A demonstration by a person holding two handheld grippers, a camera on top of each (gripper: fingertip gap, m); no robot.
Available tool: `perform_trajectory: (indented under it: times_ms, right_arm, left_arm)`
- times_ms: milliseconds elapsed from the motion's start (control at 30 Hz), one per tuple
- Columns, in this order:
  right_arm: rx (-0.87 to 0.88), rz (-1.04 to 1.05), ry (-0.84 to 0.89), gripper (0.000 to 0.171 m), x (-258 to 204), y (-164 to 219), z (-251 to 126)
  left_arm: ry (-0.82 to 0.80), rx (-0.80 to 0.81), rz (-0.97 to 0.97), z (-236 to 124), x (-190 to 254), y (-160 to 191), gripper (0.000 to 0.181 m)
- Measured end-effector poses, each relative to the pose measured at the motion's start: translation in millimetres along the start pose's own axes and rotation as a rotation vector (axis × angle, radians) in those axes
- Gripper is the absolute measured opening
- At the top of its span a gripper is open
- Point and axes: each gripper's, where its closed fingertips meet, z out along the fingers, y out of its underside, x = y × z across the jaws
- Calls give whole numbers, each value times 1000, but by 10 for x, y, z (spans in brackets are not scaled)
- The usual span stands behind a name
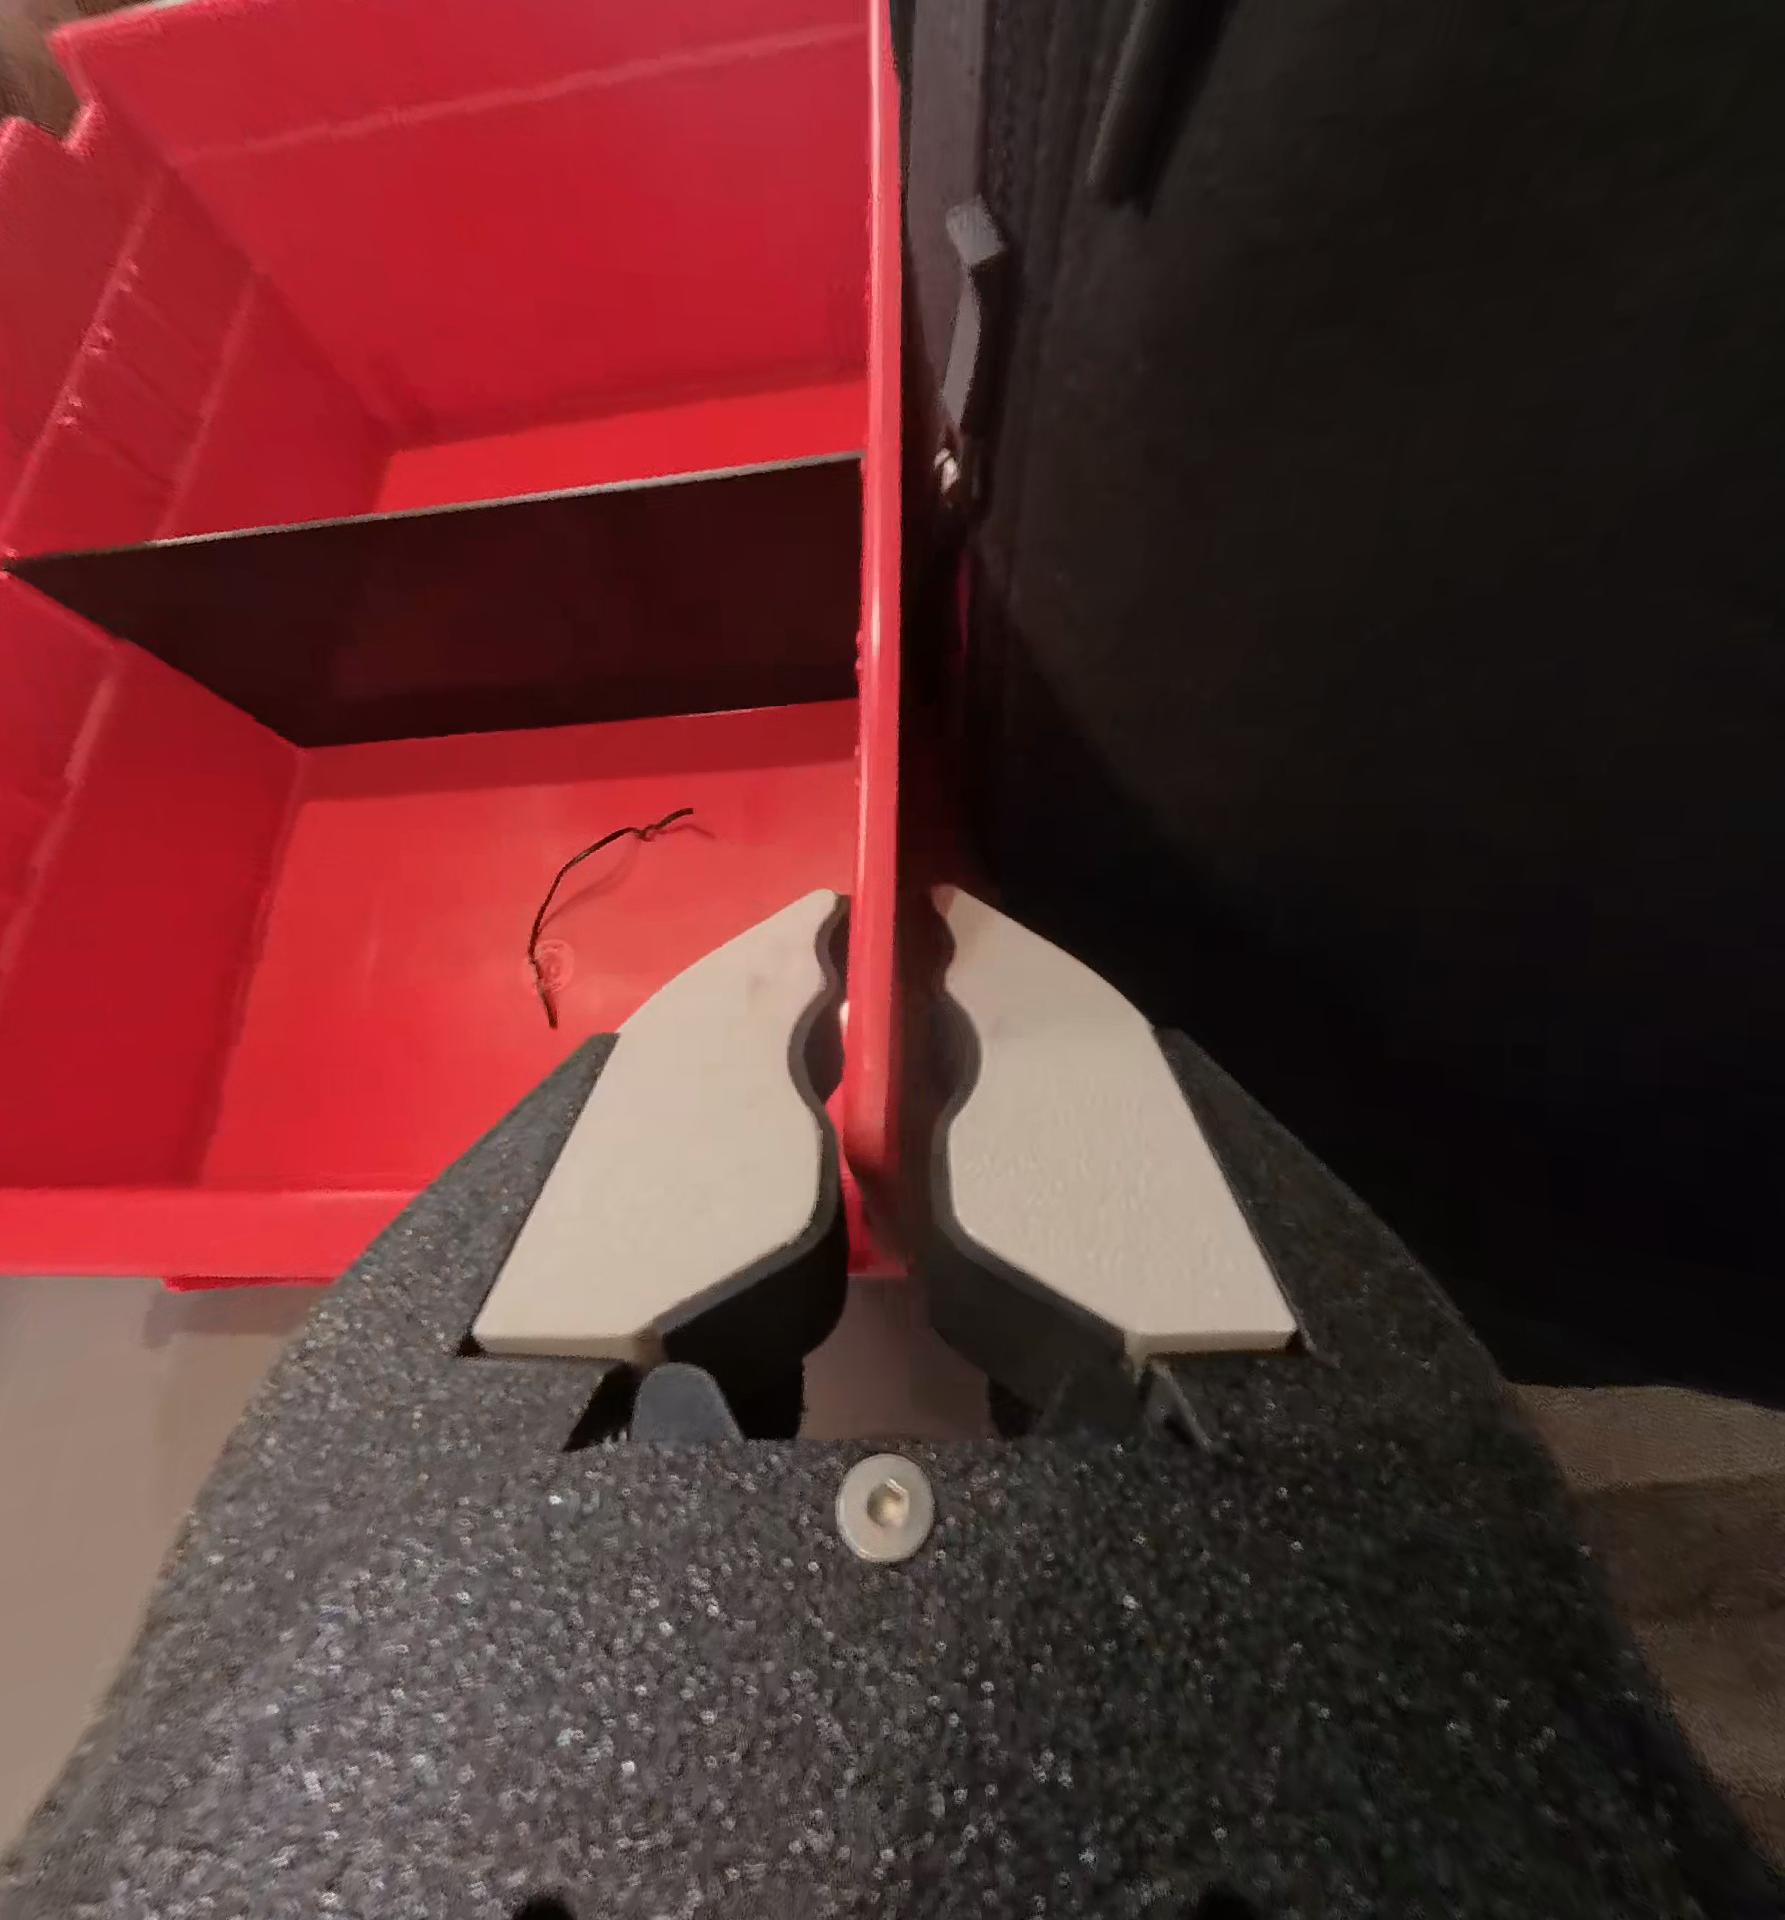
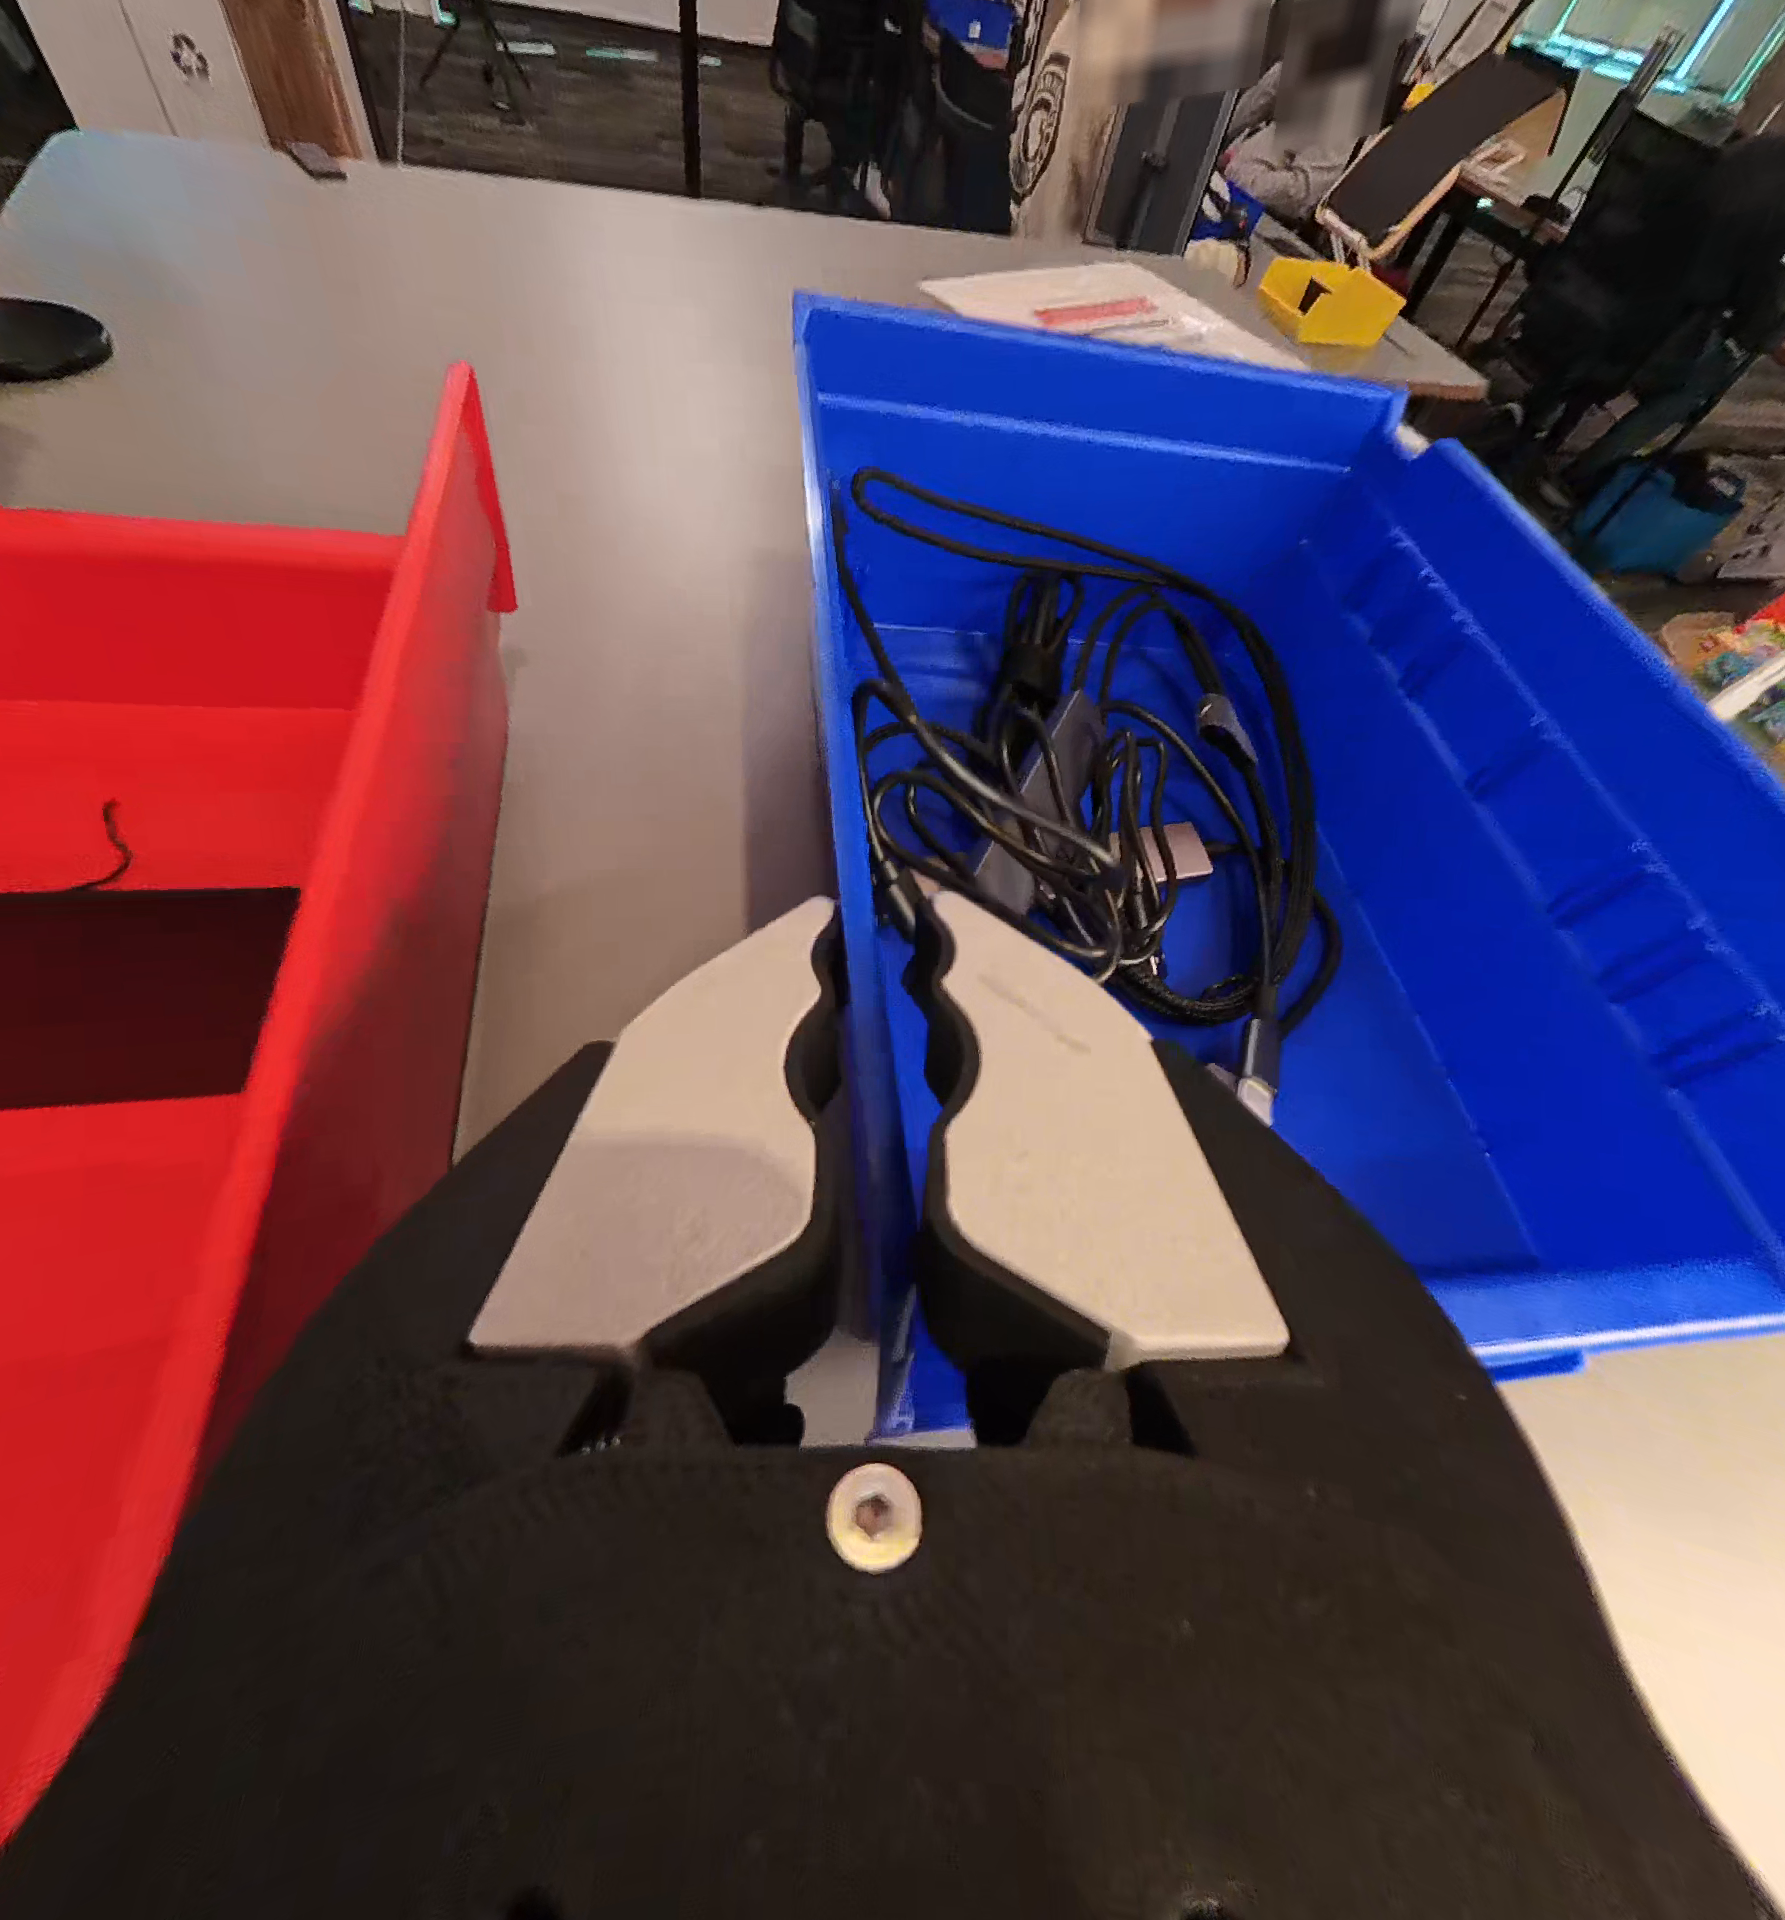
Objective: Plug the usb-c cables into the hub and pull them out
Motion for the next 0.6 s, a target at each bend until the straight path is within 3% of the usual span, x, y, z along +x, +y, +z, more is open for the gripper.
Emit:
perform_trajectory:
  times_ms: [33,200,300,400,500,600]
  right_arm:
    - [21,3,-6,13,20,-53,-41]
    - [107,42,67,19,239,-336,-430]
    - [121,140,144,26,305,-525,-812]
    - [-19,285,213,35,128,-464,-1101]
    - [-235,375,241,47,-253,-157,-1311]
    - [-340,512,243,54,-615,75,-1453]
  left_arm:
    - [15,22,-22,-22,31,-23,16]
    - [25,150,-117,-285,13,-195,31]
    - [-53,256,-169,-575,-262,-336,32]
    - [-337,260,-305,-870,-1012,-224,37]
    - [-584,195,-616,-1113,-1853,160,42]
    - [-617,251,-807,-1125,-2463,352,42]
